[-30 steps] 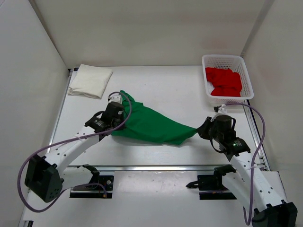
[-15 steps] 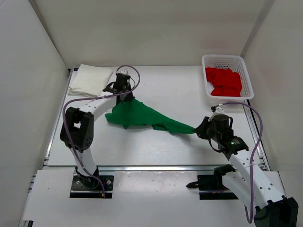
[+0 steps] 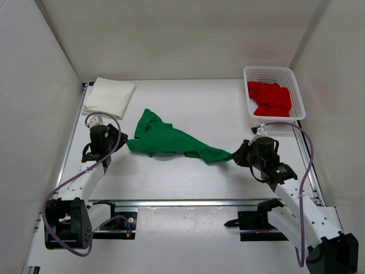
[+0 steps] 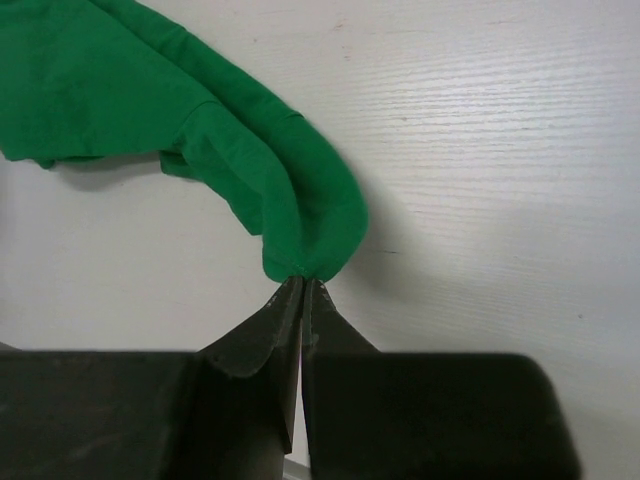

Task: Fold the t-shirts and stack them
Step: Flatten out the tshirt

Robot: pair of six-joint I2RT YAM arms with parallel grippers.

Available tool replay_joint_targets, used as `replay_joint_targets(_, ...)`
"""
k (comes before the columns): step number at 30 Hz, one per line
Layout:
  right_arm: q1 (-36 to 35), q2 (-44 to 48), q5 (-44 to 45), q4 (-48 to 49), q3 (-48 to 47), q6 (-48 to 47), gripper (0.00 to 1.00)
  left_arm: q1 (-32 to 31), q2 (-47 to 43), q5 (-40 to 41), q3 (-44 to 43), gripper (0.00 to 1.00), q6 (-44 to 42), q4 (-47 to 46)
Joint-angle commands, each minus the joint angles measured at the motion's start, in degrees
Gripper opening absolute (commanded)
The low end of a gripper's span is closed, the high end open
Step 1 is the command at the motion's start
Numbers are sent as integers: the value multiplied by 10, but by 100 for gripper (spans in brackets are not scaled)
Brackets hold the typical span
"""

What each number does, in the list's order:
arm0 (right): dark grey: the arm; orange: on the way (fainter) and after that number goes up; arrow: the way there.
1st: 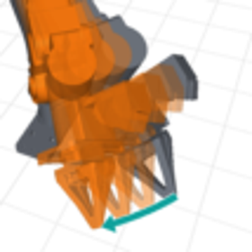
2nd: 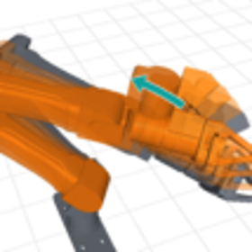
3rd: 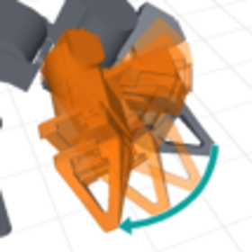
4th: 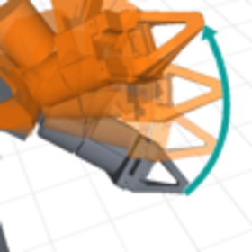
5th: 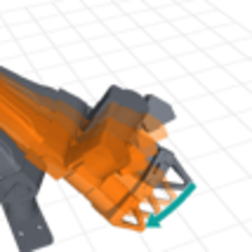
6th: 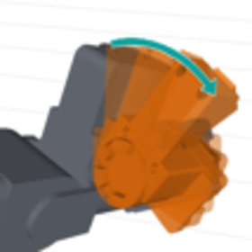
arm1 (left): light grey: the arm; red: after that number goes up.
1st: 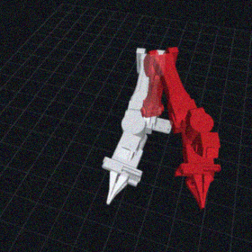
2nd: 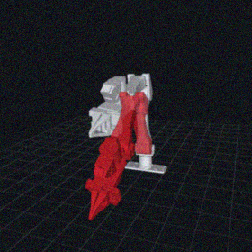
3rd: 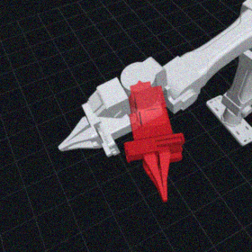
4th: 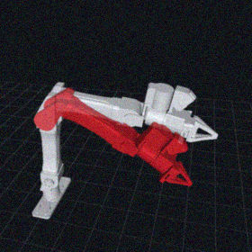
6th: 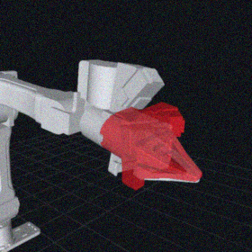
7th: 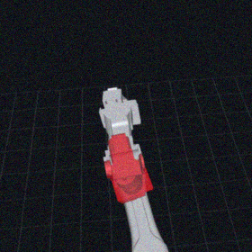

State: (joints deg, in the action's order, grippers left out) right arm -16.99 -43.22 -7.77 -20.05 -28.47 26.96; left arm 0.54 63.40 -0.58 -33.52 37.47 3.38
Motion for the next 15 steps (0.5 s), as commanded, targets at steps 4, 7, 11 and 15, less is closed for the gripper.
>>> replay_joint_targets(4,-14,2,-15,34,1,-3,0,-7,62,-46,47,55,30,-57)
replay_joint_targets(7,-15,11,-11,32,2,-3,0,-10,96,-67,42,55,47,-79)
replay_joint_targets(11,-13,17,-15,29,6,-5,0,-23,124,-69,35,51,55,-91)
replay_joint_targets(15,-16,16,-15,33,4,-1,0,-33,132,-64,16,20,50,-70)
